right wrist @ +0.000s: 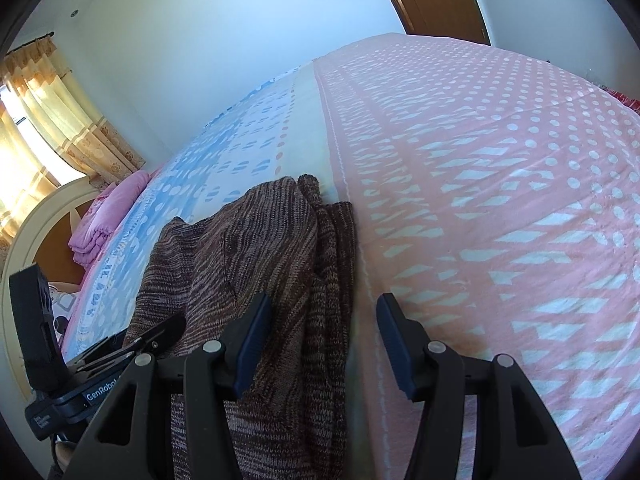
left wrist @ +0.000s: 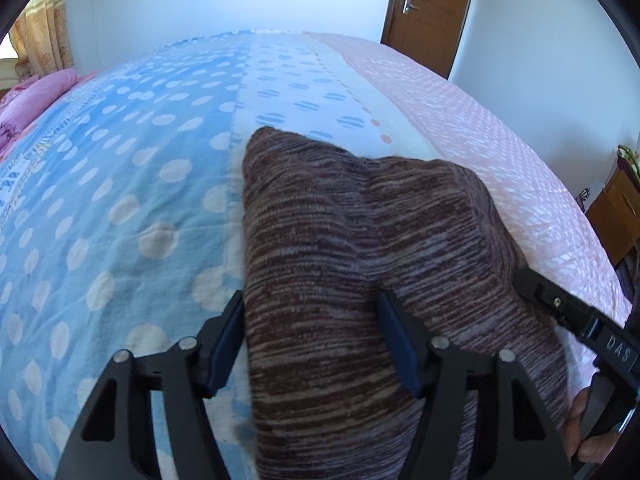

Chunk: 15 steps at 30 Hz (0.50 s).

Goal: Fold small clothes
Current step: 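Lift the sweater edge with the right gripper while the left gripper presses the bundle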

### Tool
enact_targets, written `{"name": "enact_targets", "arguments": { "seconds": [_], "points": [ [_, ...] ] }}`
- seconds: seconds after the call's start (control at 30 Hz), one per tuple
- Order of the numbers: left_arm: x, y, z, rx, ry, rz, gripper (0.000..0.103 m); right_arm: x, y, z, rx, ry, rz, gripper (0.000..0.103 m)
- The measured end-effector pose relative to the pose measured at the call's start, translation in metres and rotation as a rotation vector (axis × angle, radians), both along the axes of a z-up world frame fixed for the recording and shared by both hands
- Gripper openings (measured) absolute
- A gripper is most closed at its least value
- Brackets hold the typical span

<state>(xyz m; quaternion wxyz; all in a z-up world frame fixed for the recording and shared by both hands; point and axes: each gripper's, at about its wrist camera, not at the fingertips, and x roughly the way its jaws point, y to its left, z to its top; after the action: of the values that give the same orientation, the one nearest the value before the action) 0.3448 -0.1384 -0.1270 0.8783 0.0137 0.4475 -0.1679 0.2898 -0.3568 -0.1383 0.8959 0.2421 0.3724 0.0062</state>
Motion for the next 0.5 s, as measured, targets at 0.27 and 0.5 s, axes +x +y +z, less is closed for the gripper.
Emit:
{"name": "enact_targets", "arguments": {
  "seconds": [0.27,0.5],
  "points": [
    [0.006,0.0,-0.009,-0.049,-0.009,0.031,0.068,-0.003,-0.013,0.011,0.018,-0.038,-0.025,0.056],
    [0.005,0.0,-0.009,-0.051,-0.024,0.026,0.068,0.01,0.011,0.001,0.146,-0.029,0.145,0.062]
  ]
}}
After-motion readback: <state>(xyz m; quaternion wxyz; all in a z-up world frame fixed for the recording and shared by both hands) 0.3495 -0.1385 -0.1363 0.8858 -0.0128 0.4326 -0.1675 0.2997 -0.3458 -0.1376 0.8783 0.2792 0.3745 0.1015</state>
